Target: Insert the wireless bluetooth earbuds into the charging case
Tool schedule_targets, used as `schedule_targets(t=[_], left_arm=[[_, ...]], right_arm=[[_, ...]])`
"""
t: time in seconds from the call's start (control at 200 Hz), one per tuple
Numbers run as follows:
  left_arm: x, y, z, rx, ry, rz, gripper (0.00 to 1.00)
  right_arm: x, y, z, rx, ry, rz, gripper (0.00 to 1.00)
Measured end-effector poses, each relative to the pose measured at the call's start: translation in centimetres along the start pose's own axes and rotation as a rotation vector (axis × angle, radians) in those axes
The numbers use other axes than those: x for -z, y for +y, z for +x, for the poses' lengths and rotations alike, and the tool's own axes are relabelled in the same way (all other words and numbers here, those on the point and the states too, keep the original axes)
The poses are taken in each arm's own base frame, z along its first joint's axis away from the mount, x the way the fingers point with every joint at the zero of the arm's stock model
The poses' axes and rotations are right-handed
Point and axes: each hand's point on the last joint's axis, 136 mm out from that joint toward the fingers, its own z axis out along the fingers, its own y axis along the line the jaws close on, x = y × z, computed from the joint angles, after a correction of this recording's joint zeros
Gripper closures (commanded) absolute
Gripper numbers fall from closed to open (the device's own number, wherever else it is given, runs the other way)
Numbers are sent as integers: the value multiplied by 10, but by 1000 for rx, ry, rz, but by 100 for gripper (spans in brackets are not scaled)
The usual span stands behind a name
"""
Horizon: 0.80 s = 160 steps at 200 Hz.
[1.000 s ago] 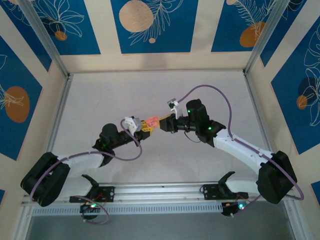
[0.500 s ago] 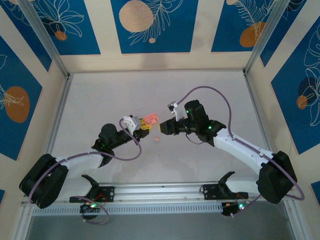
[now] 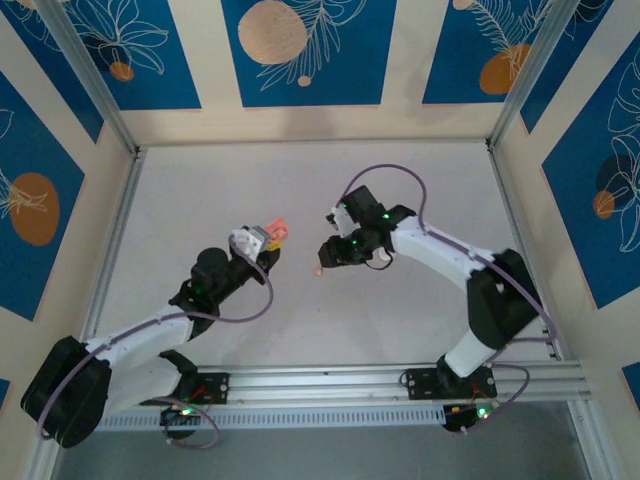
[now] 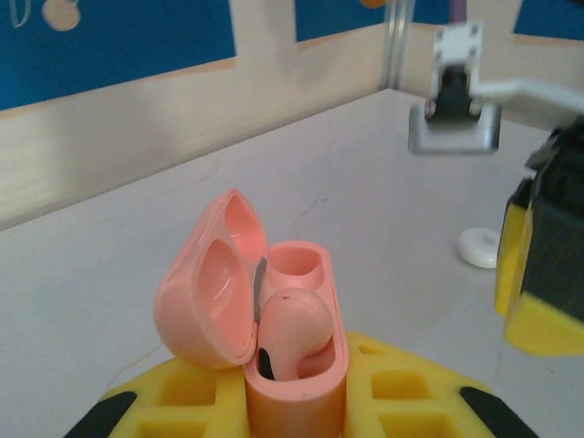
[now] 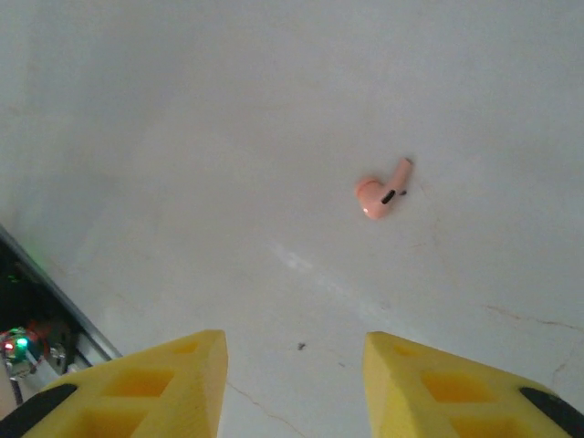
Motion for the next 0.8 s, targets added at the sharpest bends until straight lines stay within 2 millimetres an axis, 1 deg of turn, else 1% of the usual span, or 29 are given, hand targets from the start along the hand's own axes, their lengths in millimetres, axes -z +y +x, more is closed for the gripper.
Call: schedule_targets(t=[0.095, 0.2, 0.375, 0.51, 0.59, 0.67, 0.8], left_arm=[[4, 12, 3, 13, 18, -44, 79], [8, 24, 6, 37, 33, -91, 79], [18, 42, 9, 72, 42, -155, 79], [23, 47, 14, 80, 52, -173, 79], [24, 49, 15, 82, 59, -179, 79], [25, 50, 17, 83, 65, -182, 79], [26, 50, 20, 84, 71, -184, 79]], right_arm=[[-19, -5, 1, 29, 77, 45, 52], [-34, -8, -2, 84, 125, 58, 51], [-57, -10, -18, 153, 160, 26, 51], [-74, -13, -28, 193, 183, 7, 50], [-83, -14, -30, 210, 197, -9, 50], [-89, -15, -28, 221, 218, -22, 50], [-93, -19, -18, 223, 261, -23, 51]])
